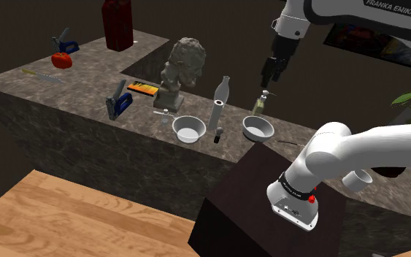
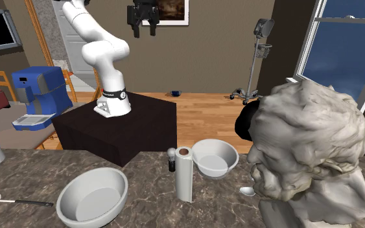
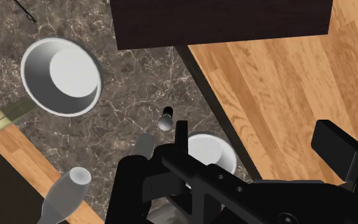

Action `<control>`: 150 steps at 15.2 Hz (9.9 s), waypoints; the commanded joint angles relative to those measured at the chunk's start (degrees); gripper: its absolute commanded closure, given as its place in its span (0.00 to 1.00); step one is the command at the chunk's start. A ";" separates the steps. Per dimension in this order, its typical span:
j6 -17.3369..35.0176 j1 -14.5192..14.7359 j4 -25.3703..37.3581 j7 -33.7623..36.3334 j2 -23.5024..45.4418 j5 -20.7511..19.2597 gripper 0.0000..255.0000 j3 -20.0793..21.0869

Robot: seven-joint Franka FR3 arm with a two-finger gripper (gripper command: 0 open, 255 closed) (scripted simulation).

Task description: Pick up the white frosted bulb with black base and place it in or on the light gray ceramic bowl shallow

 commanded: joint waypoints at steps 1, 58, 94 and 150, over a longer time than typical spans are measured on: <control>0.00 0.00 0.00 0.00 0.00 0.00 0.00 0.00; 56.09 -3.94 11.69 -40.22 79.23 26.03 1.00 -9.56; 38.12 1.02 13.31 -29.91 61.34 16.07 1.00 -14.41; 31.17 4.07 41.20 -20.96 81.53 20.45 0.00 -8.80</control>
